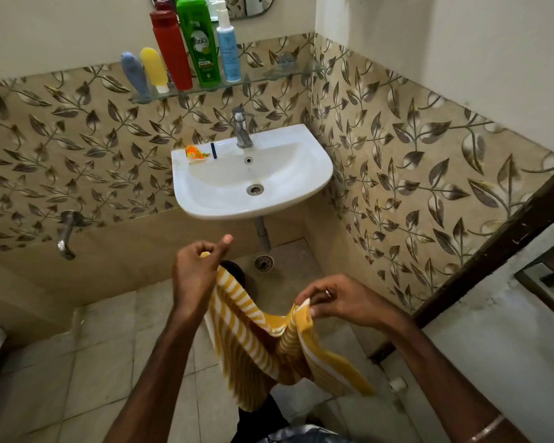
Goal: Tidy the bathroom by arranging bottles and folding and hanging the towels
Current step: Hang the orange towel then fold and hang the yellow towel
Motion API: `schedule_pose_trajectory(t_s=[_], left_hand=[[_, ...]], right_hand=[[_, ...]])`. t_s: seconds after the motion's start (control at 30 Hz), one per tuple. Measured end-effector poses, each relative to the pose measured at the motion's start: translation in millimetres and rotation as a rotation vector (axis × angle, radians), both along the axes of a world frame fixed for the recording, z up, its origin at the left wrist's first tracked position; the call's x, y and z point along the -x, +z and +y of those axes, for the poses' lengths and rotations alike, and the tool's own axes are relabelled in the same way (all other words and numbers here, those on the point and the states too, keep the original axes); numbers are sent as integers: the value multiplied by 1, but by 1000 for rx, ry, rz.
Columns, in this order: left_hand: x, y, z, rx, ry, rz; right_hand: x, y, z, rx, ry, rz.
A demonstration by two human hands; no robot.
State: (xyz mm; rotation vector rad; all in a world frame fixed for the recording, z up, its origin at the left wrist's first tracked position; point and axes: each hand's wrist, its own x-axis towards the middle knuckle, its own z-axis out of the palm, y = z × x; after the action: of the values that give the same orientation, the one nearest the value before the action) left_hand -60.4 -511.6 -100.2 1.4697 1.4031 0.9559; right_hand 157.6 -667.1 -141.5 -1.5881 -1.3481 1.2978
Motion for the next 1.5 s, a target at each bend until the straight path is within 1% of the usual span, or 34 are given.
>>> schedule_pose_trajectory(t_s=[0.07, 0.13, 0.17, 0.23, 0.37, 0.57, 0.63, 0.77, 0.83, 0.9, 0.97, 1.03, 1.1, 1.2, 1.37, 1.5], left_hand=[[-8, 3, -7, 71, -39, -101], [-15, 8, -16, 126, -84, -165], [-17, 10, -21, 149, -105, -187], [-18, 15, -27, 200, -143, -227], [-17, 26, -38, 328, -244, -262], [-6, 38, -45, 435, -420, -297], [0, 38, -43, 407, -437, -274], [-2, 35, -50, 267, -401, -219], [-6, 29, -50, 164, -354, -171], [-10, 19, -48, 37, -307, -77], [-14, 13, -49, -63, -270, -33], [-17, 10, -54, -117, -245, -37], [-21, 8, -60, -129, -229, -64], [-25, 8, -69, -98, -237, -136], [-24, 13, -79, 49, -231, -329], [-21, 13, -82, 62, -247, -368]], right_hand=[[14, 4, 8, -94, -18, -62], [25, 9, 14, -187, -42, -121], [28, 12, 16, -228, -42, -111], [33, 16, 21, -272, -28, -23], [43, 16, 27, -272, -2, 208], [40, 13, 29, -326, -155, 285], [35, 14, 27, -334, -189, 297], [28, 16, 24, -341, -214, 272], [27, 16, 22, -367, -233, 183], [28, 17, 20, -390, -253, 105], [31, 21, 17, -398, -249, 131], [34, 24, 16, -400, -255, 160], [37, 25, 17, -418, -277, 130], [41, 24, 21, -452, -312, 90], [44, 23, 24, -476, -355, 95], [47, 23, 23, -474, -371, 81]])
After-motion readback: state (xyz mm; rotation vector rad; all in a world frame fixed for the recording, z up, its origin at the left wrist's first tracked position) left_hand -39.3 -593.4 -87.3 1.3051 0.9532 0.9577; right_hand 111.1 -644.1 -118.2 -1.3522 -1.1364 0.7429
